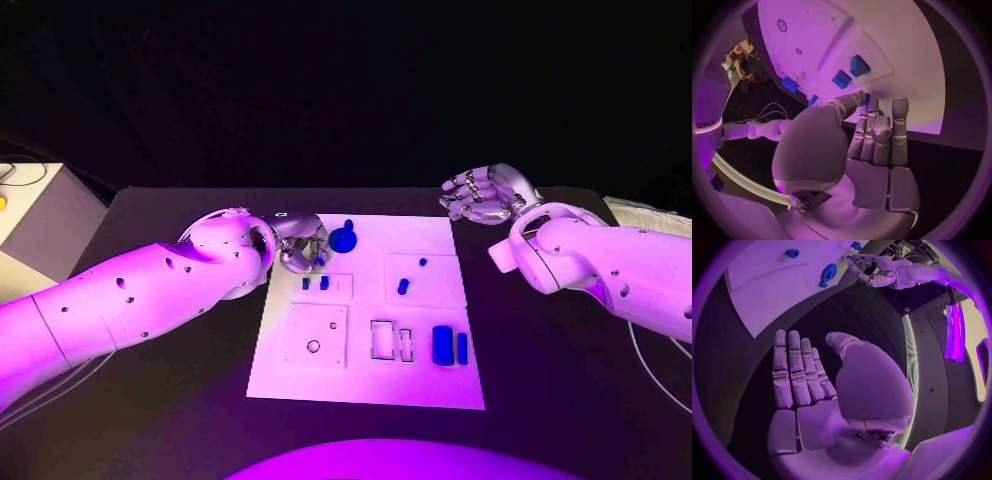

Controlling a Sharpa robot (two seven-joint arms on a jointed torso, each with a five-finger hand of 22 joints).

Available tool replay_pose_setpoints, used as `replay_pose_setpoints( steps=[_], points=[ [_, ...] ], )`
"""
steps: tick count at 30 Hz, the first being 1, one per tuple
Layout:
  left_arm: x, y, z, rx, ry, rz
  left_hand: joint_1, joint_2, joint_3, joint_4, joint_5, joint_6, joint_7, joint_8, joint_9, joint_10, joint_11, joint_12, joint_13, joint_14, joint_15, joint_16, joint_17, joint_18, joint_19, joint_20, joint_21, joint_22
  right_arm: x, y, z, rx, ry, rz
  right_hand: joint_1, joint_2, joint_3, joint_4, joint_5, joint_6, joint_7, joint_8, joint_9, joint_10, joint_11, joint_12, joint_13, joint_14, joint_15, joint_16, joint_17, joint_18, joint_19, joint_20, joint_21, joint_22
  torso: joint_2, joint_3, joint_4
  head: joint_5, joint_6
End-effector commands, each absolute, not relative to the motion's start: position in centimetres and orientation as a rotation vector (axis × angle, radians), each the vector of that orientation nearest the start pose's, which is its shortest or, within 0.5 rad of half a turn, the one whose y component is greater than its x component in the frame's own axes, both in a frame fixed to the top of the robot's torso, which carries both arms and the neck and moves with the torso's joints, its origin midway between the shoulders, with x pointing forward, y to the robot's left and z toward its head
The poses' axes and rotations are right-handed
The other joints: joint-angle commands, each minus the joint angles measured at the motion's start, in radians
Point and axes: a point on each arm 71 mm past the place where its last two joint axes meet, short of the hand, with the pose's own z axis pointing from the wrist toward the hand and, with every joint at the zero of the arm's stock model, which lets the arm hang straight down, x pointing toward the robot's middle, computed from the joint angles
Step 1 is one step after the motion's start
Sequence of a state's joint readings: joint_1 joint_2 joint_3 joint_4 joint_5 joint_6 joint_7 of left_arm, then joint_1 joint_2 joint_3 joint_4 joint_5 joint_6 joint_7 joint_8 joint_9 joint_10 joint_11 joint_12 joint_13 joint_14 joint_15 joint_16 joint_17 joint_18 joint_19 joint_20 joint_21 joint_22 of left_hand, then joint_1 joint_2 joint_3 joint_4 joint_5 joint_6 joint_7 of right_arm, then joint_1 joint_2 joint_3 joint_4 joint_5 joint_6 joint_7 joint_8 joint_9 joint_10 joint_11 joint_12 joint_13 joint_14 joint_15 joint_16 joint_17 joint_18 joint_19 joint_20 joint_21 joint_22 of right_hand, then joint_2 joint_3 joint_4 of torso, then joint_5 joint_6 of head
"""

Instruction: Assemble the parts on the task board

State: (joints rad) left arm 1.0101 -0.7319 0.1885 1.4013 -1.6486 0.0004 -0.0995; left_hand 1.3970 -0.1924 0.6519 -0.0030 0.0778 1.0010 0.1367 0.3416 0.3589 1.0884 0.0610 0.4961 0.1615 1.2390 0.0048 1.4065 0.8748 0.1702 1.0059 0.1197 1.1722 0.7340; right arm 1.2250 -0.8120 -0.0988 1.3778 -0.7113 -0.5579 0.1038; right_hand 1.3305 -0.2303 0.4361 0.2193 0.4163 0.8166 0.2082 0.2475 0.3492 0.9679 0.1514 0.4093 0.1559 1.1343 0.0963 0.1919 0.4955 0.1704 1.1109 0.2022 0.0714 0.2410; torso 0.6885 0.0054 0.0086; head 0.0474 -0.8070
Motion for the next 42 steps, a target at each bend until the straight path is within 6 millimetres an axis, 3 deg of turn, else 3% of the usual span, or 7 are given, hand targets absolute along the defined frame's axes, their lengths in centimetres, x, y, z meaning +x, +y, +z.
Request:
replay_pose_setpoints(
  steps=[1,8,16,29,42],
  points=[
    [49.26,17.90,-22.96,0.306,1.910,-0.585,0.000,0.006,-0.010,0.000,0.000,-0.014,-0.006,0.008,0.008,-0.042,-0.003,0.072,0.042,0.008,-0.008,0.015,0.016,-0.001,0.000,-0.011,-0.007,0.002,51.38,-24.34,-19.27,0.564,1.523,0.896,-0.004,0.003,0.005,-0.002,0.006,-0.004,0.018,0.004,-0.001,-0.001,0.003,0.007,-0.002,0.007,0.000,-0.005,-0.001,0.012,0.004,0.000,-0.002,-0.001,0.000,0.0006,0.0000,0.000,-0.001],
    [49.22,17.87,-23.08,0.306,1.913,-0.585,-0.007,-0.006,0.002,0.009,0.000,-0.043,-0.005,0.023,0.020,-0.127,-0.005,0.218,0.118,0.013,-0.008,0.029,0.030,0.000,0.001,-0.014,-0.009,0.000,51.39,-24.39,-19.28,0.565,1.523,0.894,-0.004,0.003,0.005,-0.002,0.006,-0.004,0.018,0.004,-0.001,-0.001,0.003,0.007,-0.002,0.007,0.000,-0.005,-0.001,0.012,0.004,0.000,-0.002,-0.001,0.000,0.0006,0.0000,-0.001,-0.001],
    [49.20,17.81,-23.14,0.304,1.911,-0.586,-0.012,-0.013,0.009,0.016,0.000,-0.062,-0.005,0.035,0.024,-0.172,-0.003,0.290,0.150,0.022,-0.007,0.040,0.049,-0.001,0.002,-0.012,-0.010,0.000,51.39,-24.40,-19.29,0.565,1.523,0.894,-0.004,0.003,0.005,-0.002,0.006,-0.004,0.018,0.004,-0.001,-0.001,0.003,0.007,-0.002,0.007,0.000,-0.005,-0.001,0.012,0.004,0.000,-0.002,-0.001,0.000,0.0003,-0.0001,-0.001,0.000],
    [49.19,18.09,-23.24,0.296,1.907,-0.574,-0.011,-0.015,0.017,0.019,0.000,-0.078,-0.004,0.046,0.025,-0.206,-0.002,0.349,0.173,0.034,-0.005,0.053,0.078,-0.001,0.003,-0.012,-0.009,0.002,51.39,-24.51,-19.30,0.566,1.523,0.892,-0.004,0.003,0.005,-0.002,0.006,-0.004,0.018,0.004,-0.001,-0.001,0.003,0.007,-0.002,0.007,0.000,-0.005,-0.001,0.012,0.004,0.000,-0.002,-0.001,0.000,0.0000,-0.0004,-0.001,0.000],
    [49.15,18.20,-23.19,0.292,1.898,-0.573,-0.010,-0.016,0.022,0.021,0.000,-0.088,-0.002,0.046,0.023,-0.218,-0.001,0.368,0.179,0.036,-0.005,0.057,0.084,-0.001,0.003,-0.012,-0.008,0.003,51.38,-24.52,-19.31,0.566,1.523,0.892,-0.004,0.003,0.005,-0.002,0.006,-0.004,0.018,0.004,-0.001,-0.001,0.003,0.007,-0.002,0.007,0.000,-0.005,-0.001,0.012,0.004,0.000,-0.002,-0.001,0.000,0.0001,-0.0001,-0.002,-0.002]
  ],
)
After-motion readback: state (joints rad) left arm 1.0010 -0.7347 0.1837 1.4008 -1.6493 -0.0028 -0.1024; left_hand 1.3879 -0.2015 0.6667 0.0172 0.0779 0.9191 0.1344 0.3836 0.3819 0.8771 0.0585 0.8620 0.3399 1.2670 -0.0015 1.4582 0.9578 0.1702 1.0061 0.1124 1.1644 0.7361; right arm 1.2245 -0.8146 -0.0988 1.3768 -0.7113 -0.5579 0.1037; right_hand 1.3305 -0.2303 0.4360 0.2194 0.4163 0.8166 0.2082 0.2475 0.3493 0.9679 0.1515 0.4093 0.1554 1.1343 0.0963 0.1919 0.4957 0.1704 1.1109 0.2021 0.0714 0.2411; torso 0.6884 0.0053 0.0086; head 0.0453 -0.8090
